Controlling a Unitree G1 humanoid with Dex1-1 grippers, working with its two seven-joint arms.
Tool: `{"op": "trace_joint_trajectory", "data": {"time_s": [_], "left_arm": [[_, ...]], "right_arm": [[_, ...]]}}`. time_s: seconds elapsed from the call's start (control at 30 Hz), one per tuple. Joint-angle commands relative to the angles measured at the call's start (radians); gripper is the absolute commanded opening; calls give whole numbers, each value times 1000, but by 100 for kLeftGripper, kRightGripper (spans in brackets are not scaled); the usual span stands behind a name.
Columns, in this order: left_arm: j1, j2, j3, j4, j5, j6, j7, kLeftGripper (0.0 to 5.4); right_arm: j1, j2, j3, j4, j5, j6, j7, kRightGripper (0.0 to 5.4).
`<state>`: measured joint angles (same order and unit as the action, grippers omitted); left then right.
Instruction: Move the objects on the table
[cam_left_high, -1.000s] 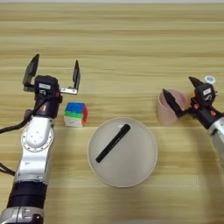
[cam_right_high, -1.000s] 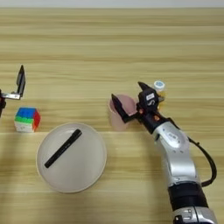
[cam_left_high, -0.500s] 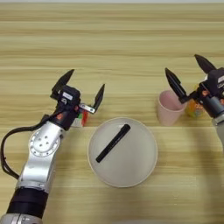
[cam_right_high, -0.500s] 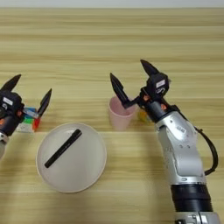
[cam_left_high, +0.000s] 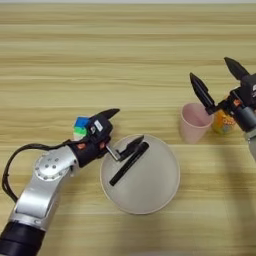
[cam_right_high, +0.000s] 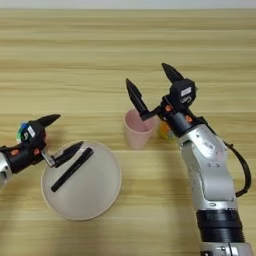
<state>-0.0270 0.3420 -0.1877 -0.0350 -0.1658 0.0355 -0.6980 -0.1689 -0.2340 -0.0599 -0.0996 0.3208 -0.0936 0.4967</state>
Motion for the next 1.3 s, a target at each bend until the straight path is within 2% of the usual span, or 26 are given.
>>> {"op": "trace_joint_trajectory", "data": {"time_s": [0.03, 0.3, 0.37, 0.83, 1.3], "left_arm": [[8, 41, -34, -11, 16, 45, -45, 540], [-21, 46, -81, 43, 54, 81, -61, 540], [-32, 48, -93, 77, 83, 68, -57, 540], [-64, 29, -124, 200, 137, 65, -56, 540], [-96, 16, -134, 300, 137, 58, -72, 406]], "right_arm": [[-14, 3, 7, -41, 5, 21, -10, 537], [-16, 7, 11, -56, 5, 27, -15, 537], [-16, 11, 14, -53, 2, 25, -16, 537], [-22, 17, 21, -52, -3, 26, -17, 537], [-28, 19, 24, -57, -2, 25, -19, 540]]}}
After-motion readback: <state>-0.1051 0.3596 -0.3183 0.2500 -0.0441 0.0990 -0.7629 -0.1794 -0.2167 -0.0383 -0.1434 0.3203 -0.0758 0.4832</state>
